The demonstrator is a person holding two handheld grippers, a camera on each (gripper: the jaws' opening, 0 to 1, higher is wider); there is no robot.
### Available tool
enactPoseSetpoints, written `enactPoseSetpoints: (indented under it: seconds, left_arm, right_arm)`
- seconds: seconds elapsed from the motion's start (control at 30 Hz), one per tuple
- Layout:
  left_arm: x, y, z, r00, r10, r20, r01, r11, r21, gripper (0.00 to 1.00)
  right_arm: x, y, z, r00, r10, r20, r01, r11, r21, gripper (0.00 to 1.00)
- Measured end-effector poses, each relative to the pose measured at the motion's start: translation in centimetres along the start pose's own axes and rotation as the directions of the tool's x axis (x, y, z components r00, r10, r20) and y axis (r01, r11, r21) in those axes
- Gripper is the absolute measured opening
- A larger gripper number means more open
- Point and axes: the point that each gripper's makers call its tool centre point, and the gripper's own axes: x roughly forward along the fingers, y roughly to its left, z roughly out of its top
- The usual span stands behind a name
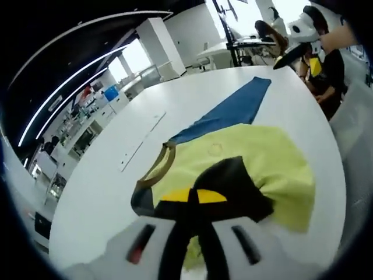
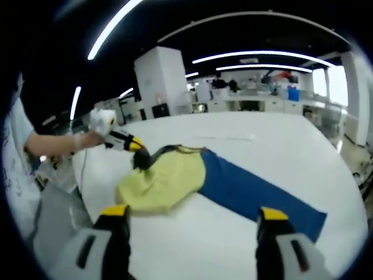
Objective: Fold the garment on the visible template until the final outline fits inside the template.
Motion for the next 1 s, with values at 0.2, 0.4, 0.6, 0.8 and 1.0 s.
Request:
enactPoseSetpoints:
  seconds: [0.2, 0.4, 0.6, 0.8, 1.0]
  left_arm:
    - [2.1, -0.8, -1.1, 0.998, -0.035, -0.042, 0.035, 0.999, -0.009, 0.00]
    - [3.3, -2.3, -1.8, 0.994, -0.070, -0.079, 0.068, 0.997, -0.023, 0.00]
    - [3.5, -3.1, -2.0, 0.992, -0.086, -0.088, 0.084, 0.996, -0.021, 0.07]
    - [2.9, -3.0, -2.2, 0.995, -0.085, -0.051, 0.083, 0.995, -0.048, 0.25]
    - [2.0, -3.0, -2.6, 0.997, -0.081, -0.012, 0.080, 0.994, -0.070, 0.46]
  right_arm:
    - [0.2, 0.4, -0.2, 1.000, 0.003, -0.001, -0.002, 1.000, 0.016, 0.89]
    - [0.3, 0.8, -0.8, 1.000, 0.001, -0.007, -0.001, 0.999, 0.033, 0.89]
    - [0.2, 0.9, -1.1, 1.000, -0.002, -0.010, 0.002, 0.999, 0.045, 0.89]
    - [0.3, 0.8, -1.2, 1.000, -0.002, -0.011, 0.002, 0.999, 0.051, 0.89]
    - [0.7, 1.3, -1.1, 1.000, 0.009, -0.012, -0.008, 0.999, 0.048, 0.89]
